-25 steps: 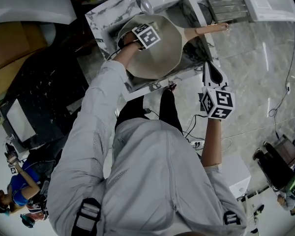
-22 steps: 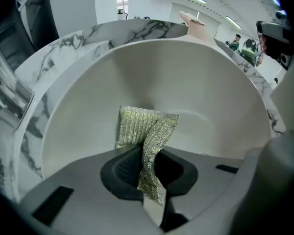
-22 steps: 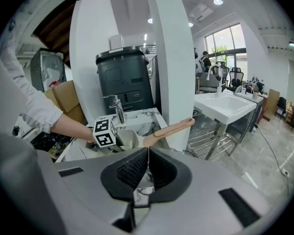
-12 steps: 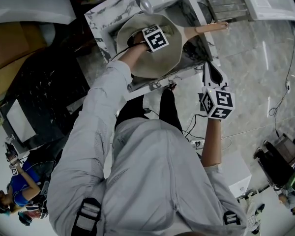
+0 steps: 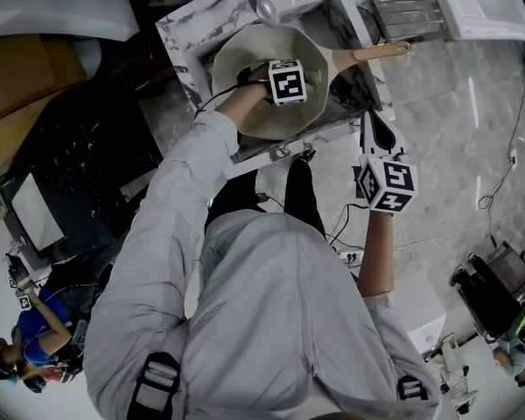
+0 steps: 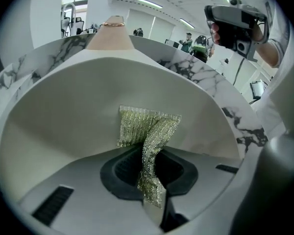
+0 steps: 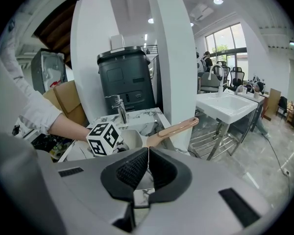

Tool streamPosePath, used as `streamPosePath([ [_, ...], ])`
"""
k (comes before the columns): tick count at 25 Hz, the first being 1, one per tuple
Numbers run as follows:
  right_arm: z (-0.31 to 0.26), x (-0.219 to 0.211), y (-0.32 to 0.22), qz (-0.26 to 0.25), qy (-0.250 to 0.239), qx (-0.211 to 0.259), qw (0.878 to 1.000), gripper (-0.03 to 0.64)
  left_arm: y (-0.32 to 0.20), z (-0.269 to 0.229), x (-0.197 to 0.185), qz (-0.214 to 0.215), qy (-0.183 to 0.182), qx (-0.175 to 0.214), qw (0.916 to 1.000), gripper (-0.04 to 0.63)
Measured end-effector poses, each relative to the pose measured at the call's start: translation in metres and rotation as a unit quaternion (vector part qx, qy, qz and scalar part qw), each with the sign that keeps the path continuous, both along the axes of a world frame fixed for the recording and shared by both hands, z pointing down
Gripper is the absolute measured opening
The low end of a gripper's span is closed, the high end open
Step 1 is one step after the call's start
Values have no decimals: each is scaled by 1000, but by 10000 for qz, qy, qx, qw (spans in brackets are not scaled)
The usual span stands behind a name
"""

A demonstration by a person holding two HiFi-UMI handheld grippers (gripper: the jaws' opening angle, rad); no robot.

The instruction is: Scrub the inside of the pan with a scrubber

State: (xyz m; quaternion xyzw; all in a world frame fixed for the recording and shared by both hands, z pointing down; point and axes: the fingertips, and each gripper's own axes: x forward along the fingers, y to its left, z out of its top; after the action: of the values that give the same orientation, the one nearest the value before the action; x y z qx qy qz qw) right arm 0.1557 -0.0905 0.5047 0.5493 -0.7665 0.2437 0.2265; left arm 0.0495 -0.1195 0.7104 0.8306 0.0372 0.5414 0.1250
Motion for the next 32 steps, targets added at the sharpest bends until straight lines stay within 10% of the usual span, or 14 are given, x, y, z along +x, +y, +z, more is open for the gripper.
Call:
streamPosePath([
  [13,2,-17,-4,-112,-66,-9,9999,35,70,4,-26,855,-608,-903,9904,60],
  [21,2,-23,-5,-160,-88,2,9998,35,89,27,-97,1691,-1878,-994,9624,60],
  [32,4,-18,-2,-100,-68,-11,9999,35,24,44,-155,923,-2828,-241,9544,60],
])
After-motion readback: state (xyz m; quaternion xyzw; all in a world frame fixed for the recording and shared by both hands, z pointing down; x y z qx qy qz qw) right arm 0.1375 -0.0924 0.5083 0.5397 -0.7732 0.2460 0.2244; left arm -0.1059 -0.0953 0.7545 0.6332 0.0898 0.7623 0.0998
